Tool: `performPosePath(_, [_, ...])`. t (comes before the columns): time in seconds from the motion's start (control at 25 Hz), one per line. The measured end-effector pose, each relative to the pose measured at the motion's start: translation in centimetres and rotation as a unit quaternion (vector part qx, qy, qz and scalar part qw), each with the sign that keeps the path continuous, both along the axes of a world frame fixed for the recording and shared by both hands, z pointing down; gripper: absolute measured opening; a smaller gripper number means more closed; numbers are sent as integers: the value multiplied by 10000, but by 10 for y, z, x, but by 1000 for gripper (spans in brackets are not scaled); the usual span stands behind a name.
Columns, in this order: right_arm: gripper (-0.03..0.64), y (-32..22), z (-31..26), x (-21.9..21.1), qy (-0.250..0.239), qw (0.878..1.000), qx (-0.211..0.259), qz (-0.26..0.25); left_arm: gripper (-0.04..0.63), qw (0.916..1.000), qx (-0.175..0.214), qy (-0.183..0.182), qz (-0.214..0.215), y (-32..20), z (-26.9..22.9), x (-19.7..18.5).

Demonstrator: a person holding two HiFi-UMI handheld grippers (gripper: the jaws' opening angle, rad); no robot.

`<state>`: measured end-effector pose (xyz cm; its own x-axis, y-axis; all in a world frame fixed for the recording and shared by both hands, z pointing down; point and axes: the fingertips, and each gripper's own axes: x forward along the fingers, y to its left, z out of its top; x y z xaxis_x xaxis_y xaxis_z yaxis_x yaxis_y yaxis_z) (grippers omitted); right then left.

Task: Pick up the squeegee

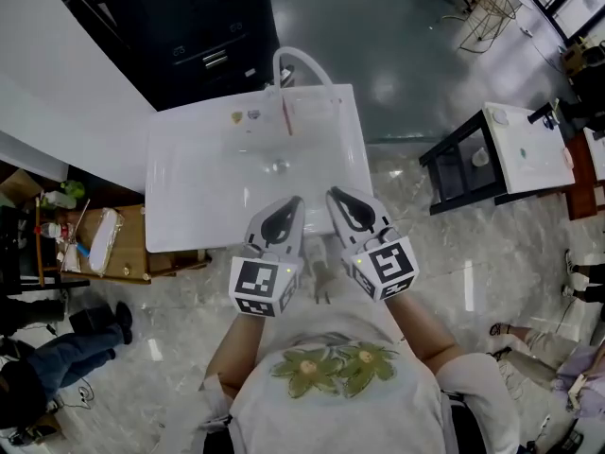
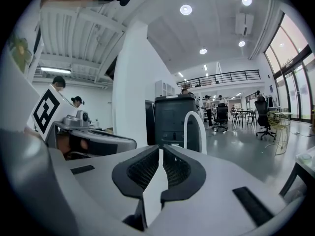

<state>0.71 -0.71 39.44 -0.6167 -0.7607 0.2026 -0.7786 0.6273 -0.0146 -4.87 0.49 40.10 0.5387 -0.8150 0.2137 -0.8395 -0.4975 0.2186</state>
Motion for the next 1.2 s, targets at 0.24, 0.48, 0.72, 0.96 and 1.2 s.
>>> performPosePath(0.24, [32,-35,1,5,70,9999,12,-115,12,10000,17,-52,-8,-37,-1,4])
performPosePath(0.48, [32,-67,0,17,176,9997,51,-191,12,10000,8,-87,10,-71,2,9])
performPosePath(0.72, [32,-99,2,37,319,9993,93,-166,12,9999,-44,-134,-1,-96,8,13])
performPosePath(0.96, [32,-129,11,55,403,9991,-5,-97,12,9997,-120,-199,-60,-114,14,14])
performPosePath(1.2, [32,-153,21,64,401,9990,-42,-206,12,9995,-205,-220,-130,-129,21,15])
